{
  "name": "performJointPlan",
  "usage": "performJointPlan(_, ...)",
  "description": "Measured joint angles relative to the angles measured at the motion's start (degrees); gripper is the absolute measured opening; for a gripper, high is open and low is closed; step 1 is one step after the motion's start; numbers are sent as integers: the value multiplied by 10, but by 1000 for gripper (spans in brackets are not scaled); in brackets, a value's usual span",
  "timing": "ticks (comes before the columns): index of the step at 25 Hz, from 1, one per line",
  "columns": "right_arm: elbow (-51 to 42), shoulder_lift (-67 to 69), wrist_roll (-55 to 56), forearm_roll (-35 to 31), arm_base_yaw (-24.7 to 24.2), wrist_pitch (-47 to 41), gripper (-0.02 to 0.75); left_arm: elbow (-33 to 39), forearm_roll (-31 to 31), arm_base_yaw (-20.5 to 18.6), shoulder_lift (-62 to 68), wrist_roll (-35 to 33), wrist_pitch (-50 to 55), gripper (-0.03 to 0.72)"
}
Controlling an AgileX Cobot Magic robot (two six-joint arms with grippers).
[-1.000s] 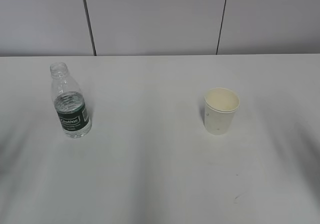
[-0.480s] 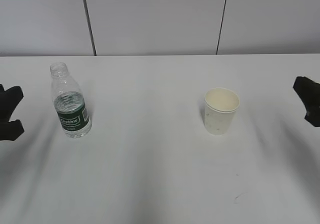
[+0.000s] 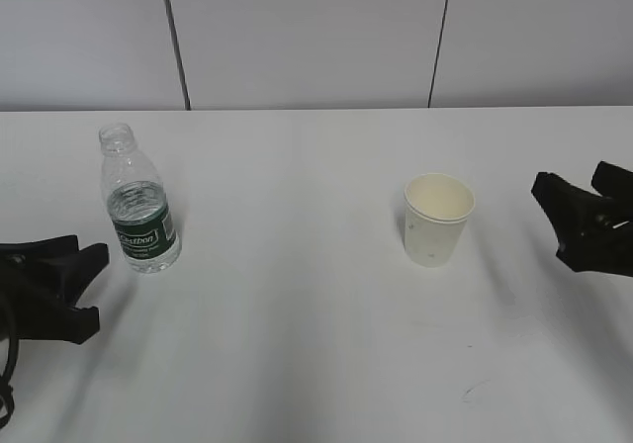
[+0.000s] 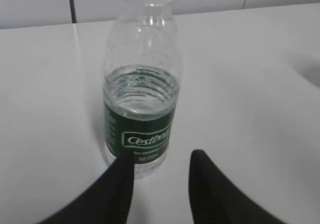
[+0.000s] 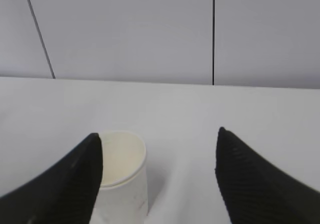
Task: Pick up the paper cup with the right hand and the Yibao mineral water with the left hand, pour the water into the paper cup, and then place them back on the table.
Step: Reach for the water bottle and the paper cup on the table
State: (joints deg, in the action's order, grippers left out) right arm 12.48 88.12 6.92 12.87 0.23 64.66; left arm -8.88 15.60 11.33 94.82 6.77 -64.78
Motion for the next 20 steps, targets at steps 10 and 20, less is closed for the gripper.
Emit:
performJointPlan(10, 0, 25, 0, 0, 0, 4, 552, 0, 17, 0, 1, 1, -4, 267)
performJointPlan(20, 0, 25, 0, 38, 0, 6, 551, -11, 4, 0, 11, -1, -5, 677)
